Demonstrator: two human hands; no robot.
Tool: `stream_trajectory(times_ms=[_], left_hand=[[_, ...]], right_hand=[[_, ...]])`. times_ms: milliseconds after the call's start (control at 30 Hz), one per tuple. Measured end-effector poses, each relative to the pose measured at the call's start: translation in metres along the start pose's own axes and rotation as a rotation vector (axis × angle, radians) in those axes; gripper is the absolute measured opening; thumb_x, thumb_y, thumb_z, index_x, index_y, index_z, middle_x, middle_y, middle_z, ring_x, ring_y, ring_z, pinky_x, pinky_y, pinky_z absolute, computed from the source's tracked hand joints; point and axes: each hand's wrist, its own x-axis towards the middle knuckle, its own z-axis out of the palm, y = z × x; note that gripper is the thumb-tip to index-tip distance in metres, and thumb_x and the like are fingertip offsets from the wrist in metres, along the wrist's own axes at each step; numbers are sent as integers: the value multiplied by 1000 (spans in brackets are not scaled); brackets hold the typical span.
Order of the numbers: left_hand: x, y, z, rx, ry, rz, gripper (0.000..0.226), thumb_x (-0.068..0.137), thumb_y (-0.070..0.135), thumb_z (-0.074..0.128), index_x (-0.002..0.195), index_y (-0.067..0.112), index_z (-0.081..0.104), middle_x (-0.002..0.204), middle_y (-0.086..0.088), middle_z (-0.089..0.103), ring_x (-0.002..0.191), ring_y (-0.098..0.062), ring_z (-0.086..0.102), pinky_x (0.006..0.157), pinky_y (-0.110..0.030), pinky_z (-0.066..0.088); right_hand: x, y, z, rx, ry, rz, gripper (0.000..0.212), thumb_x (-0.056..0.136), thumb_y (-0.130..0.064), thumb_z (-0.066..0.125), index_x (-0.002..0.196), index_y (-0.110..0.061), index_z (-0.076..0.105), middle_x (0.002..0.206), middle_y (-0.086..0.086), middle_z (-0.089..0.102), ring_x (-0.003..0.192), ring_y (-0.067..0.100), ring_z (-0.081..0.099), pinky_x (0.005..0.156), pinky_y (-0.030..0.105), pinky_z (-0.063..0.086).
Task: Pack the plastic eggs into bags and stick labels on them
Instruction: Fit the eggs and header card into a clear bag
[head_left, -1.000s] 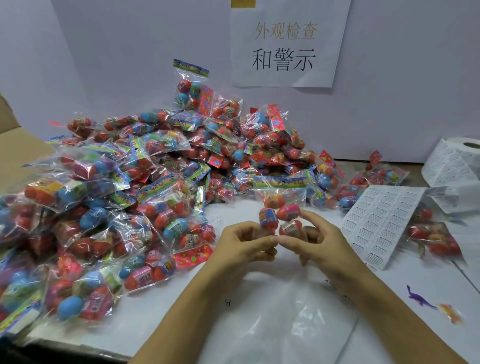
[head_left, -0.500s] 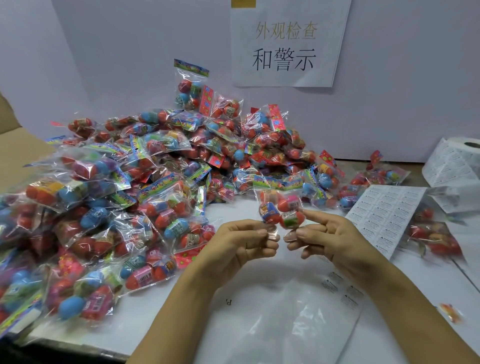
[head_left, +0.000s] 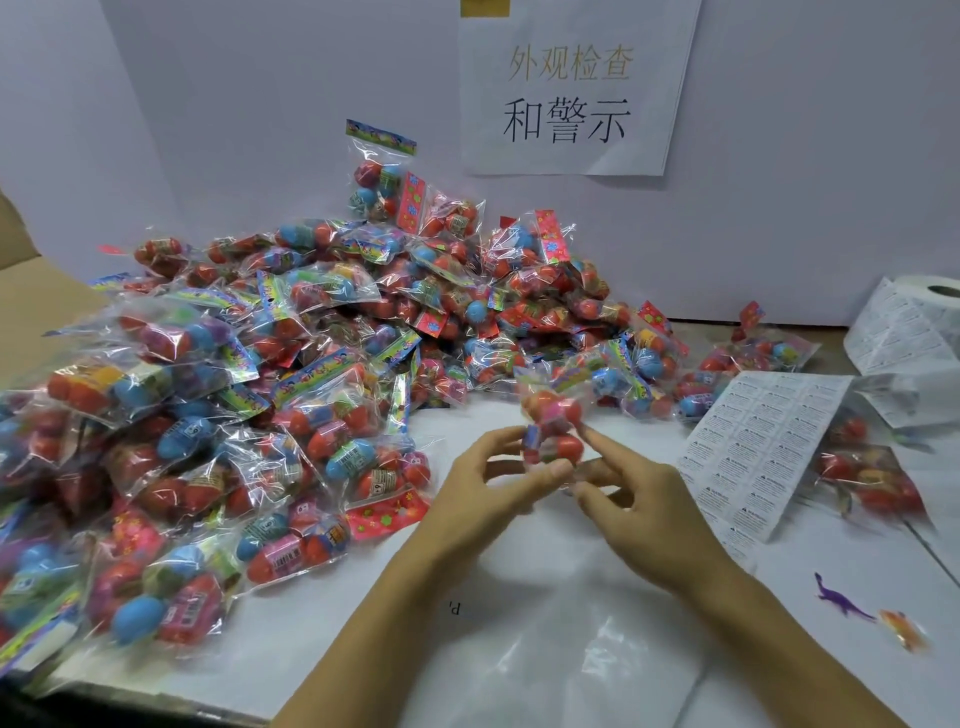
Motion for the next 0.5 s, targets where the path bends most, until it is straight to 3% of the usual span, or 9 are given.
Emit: stream_trajectory(times_ms=[67, 133, 167, 233, 300, 367, 433, 500], left_hand=[[-1, 2, 0, -94, -72, -20, 56, 73, 51, 85, 119, 24, 71, 112, 3, 75, 109, -20, 71, 88, -45, 59], [-3, 7, 0, -262, -110, -50, 42, 83, 46, 81, 112, 16, 75, 102, -3, 72, 99, -21, 70, 80, -36, 58], [-3, 9, 1, -313, -120, -75, 36, 87, 43, 78, 111, 16, 76, 99, -4, 71, 95, -20, 71, 79, -33, 59], [-3, 12, 1, -320, -104, -105, 29, 93, 38, 71, 114, 18, 77, 94, -2, 74, 91, -17, 73, 90, -40, 61], [-4, 15, 2, -308, -88, -108, 29, 94, 30, 68, 119, 16, 71, 90, -2, 76, 86, -18, 74, 100, -49, 56], [-6, 18, 3, -292, -116, -109, 39, 92, 26, 65, 129, 14, 57, 104, -11, 77, 95, -28, 76, 92, -45, 58], [-7, 18, 5, -278, -166, -128, 42, 87, 25, 63, 126, 16, 52, 114, -21, 73, 99, -37, 74, 85, -46, 58], [-8, 17, 4, -276, -206, -151, 37, 84, 29, 65, 116, 15, 53, 113, -28, 70, 93, -38, 69, 84, -47, 52]], right_hand=[[-2, -1, 4, 8, -67, -70, 53, 90, -21, 73, 133, -45, 55, 99, -20, 71, 89, 4, 67, 65, 23, 55], [-3, -4, 7, 3, -124, -135, 41, 88, -31, 74, 127, -42, 64, 99, -15, 65, 93, 14, 63, 65, 29, 54], [-4, -6, 9, 32, -124, -148, 35, 88, -30, 75, 121, -39, 68, 98, -12, 65, 90, 17, 63, 65, 32, 54], [-3, -8, 10, 129, -30, -127, 23, 88, -25, 77, 110, -32, 75, 92, -8, 66, 83, 17, 64, 65, 36, 51], [0, -7, 8, 204, 127, -44, 20, 85, -35, 76, 104, -29, 75, 82, -10, 65, 74, 10, 62, 63, 30, 50], [4, -6, 5, 287, 187, 111, 37, 76, -49, 71, 108, -29, 70, 79, -12, 62, 70, 3, 60, 64, 21, 48], [8, -4, 4, 381, 135, 250, 39, 74, -53, 69, 107, -32, 70, 82, -12, 65, 68, 1, 61, 61, 21, 46], [8, -4, 5, 436, 49, 290, 29, 76, -53, 67, 93, -32, 78, 77, -12, 67, 64, 2, 57, 54, 21, 43]])
